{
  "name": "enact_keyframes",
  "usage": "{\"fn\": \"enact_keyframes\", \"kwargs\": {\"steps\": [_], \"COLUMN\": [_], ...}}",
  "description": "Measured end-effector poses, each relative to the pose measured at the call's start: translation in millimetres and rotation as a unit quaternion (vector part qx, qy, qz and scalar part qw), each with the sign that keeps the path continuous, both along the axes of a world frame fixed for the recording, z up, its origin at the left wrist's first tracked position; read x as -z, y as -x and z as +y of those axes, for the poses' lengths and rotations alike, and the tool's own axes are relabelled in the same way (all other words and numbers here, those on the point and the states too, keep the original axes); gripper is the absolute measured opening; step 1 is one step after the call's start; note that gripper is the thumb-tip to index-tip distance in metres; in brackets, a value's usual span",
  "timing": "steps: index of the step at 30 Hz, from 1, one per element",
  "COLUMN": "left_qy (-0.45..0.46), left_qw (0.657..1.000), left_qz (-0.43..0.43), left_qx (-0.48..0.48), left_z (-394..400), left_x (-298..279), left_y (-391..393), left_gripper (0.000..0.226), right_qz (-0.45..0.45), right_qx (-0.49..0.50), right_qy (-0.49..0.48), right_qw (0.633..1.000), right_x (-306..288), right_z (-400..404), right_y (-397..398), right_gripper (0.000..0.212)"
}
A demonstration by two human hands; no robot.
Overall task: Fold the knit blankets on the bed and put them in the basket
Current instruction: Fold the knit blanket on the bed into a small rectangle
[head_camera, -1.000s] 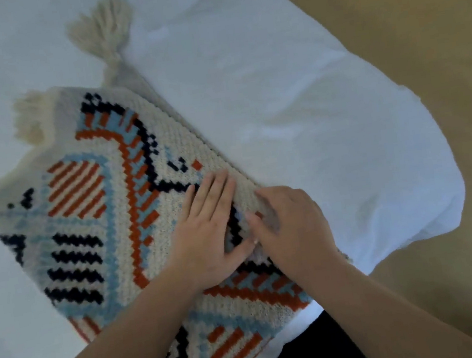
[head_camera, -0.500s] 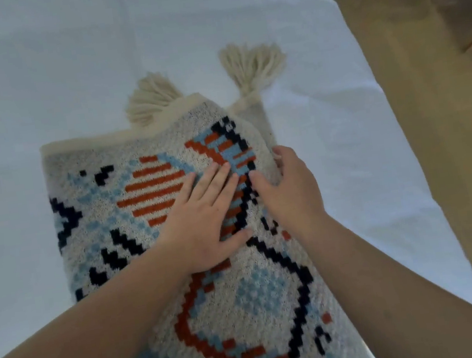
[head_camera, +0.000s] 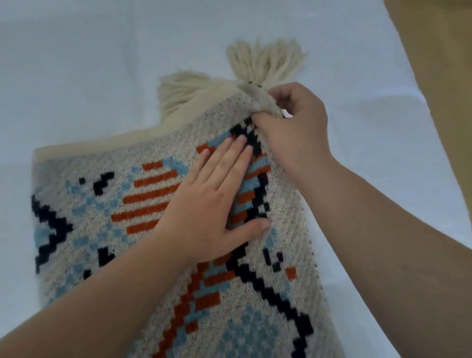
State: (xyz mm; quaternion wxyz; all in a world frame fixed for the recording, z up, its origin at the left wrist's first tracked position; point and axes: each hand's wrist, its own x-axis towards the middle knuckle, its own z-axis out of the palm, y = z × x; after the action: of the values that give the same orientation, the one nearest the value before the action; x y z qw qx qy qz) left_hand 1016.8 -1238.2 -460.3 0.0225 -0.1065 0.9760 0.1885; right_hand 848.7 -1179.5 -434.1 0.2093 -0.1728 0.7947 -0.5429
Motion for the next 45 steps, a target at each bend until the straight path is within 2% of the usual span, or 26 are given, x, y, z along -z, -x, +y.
{"fn": "enact_keyframes", "kwargs": {"steps": [3, 7, 9, 12, 14, 17, 19, 21, 22, 26, 31, 34, 40, 42, 45], "left_qy": [0.018, 0.057, 0.067, 0.073, 0.07, 0.055, 0.052, 0.048, 0.047, 0.034, 0.01, 0.01, 0.003, 0.01, 0.016], "left_qw": [1.0, 0.995, 0.994, 0.994, 0.994, 0.994, 0.994, 0.993, 0.992, 0.991, 0.987, 0.986, 0.986, 0.984, 0.98], "left_qz": [0.008, -0.076, -0.091, -0.082, -0.078, -0.079, -0.081, -0.088, -0.095, -0.127, -0.156, -0.161, -0.168, -0.18, -0.195], "left_qx": [0.01, 0.005, 0.006, -0.001, -0.014, -0.043, -0.053, -0.063, -0.065, -0.036, -0.038, -0.03, -0.003, 0.01, 0.025], "left_z": [-1.1, -5.3, -5.4, -3.5, -1.5, 6.3, 16.1, 29.3, 36.5, 76.8, 127.6, 151.8, 172.4, 173.4, 174.0], "left_x": [-2.6, 6.7, 11.6, 13.6, 12.9, 10.5, 9.9, 9.3, 9.1, 8.5, 7.0, 9.7, 6.2, 3.4, 0.1], "left_y": [33.9, 60.4, 61.5, 58.1, 53.7, 36.3, 15.3, -12.2, -26.3, -91.8, -174.4, -215.5, -289.5, -306.0, -327.9], "left_gripper": [0.097, 0.096, 0.097, 0.096, 0.095, 0.092, 0.09, 0.09, 0.092, 0.094, 0.086, 0.084, 0.081, 0.084, 0.09], "right_qz": [0.019, -0.029, -0.051, -0.034, -0.033, 0.009, 0.15, 0.311, 0.353, 0.338, 0.326, 0.34, 0.376, 0.377, 0.384], "right_qx": [0.031, -0.034, -0.055, -0.06, -0.059, -0.08, -0.112, -0.165, -0.201, -0.316, -0.353, -0.364, -0.399, -0.418, -0.478], "right_qy": [0.029, -0.087, -0.114, -0.107, -0.103, -0.13, -0.189, -0.254, -0.258, -0.271, -0.317, -0.31, -0.322, -0.32, -0.313], "right_qw": [0.999, 0.995, 0.991, 0.992, 0.992, 0.988, 0.964, 0.901, 0.877, 0.844, 0.818, 0.81, 0.772, 0.762, 0.726], "right_x": [3.5, 24.3, 32.5, 36.4, 35.9, 35.6, 36.5, 39.5, 42.7, 55.6, 47.5, 47.8, 47.1, 45.1, 43.0], "right_z": [17.8, 26.1, 26.7, 26.3, 26.4, 34.8, 52.7, 79.5, 94.5, 159.8, 212.2, 247.1, 313.9, 325.2, 337.9], "right_y": [14.1, 26.9, 27.0, 26.5, 25.6, 11.1, -12.4, -47.9, -66.0, -127.5, -173.7, -197.4, -251.6, -260.6, -269.2], "right_gripper": [0.021, 0.037, 0.043, 0.026, 0.025, 0.06, 0.076, 0.076, 0.073, 0.069, 0.077, 0.076, 0.074, 0.078, 0.092]}}
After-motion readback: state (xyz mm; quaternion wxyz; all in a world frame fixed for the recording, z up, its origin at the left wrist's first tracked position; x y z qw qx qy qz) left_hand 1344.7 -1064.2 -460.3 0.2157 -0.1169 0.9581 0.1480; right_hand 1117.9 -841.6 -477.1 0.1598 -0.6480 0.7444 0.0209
